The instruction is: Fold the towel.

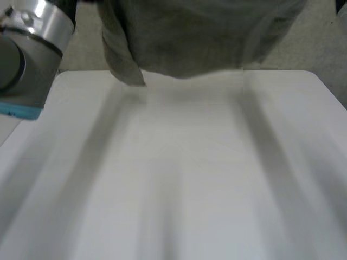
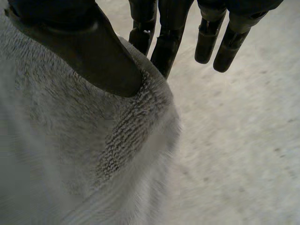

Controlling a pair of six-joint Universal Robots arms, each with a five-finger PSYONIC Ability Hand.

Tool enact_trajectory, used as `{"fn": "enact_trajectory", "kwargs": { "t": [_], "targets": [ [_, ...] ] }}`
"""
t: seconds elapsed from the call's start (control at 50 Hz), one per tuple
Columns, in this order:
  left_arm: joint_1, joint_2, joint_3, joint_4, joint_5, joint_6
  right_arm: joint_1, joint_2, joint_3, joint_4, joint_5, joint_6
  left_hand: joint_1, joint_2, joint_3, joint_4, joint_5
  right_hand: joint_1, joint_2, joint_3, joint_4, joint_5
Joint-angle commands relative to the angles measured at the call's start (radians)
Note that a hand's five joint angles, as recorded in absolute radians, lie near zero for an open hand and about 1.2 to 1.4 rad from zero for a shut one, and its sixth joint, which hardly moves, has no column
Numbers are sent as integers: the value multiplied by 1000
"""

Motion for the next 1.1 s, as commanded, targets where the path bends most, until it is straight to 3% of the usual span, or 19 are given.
{"fn": "enact_trajectory", "kwargs": {
  "t": [0.02,0.1,0.14,0.2,0.28,0.32,0.38,0.52,0.7,0.84,0.98,1.1],
  "targets": [
    [14,-2,-261,-16,48,1,-12,-6,211,19,-64,-10,148,53,-48,-54,64,79,97,-46,-76,62],
    [16,12,-504,1,96,1,-14,-6,311,25,-127,-17,148,53,-48,-54,64,79,97,-46,-76,62],
    [13,12,-563,4,111,1,-17,0,418,24,-223,-51,148,53,-48,-54,64,79,97,-46,-76,62],
    [4,1,-647,-2,122,2,-36,10,508,31,-283,-109,148,53,-48,-54,64,79,97,-46,-76,62],
    [2,-25,-692,-7,119,4,-49,26,567,37,-291,-169,75,-20,-48,-54,-9,79,97,-46,-76,62],
    [2,-55,-704,-42,119,16,-52,43,584,43,-290,-191,-436,-531,-48,-54,-520,79,97,-46,-76,62],
    [5,-59,-692,-100,113,54,-61,62,602,68,-290,-218,-632,-727,-48,-54,-716,79,97,-46,-76,62],
    [19,10,-635,-195,107,99,-64,80,598,148,-293,-230,-803,-897,-48,-54,-886,79,97,-46,-76,62],
    [14,83,-620,-200,119,100,-66,80,601,151,-291,-229,-844,-939,-48,-54,-928,79,97,-46,-76,62],
    [-6,46,-551,-221,153,106,-67,80,610,151,-291,-227,-850,-945,-48,-54,-934,79,97,-46,-76,62],
    [-9,-163,-367,-384,263,155,-75,79,625,152,-291,-229,-830,-924,-48,-54,-913,79,97,-46,-76,62],
    [-10,-255,-261,-537,288,237,-78,80,628,151,-291,-230,-827,-921,-48,-54,-910,79,97,-46,-76,62]
  ]
}}
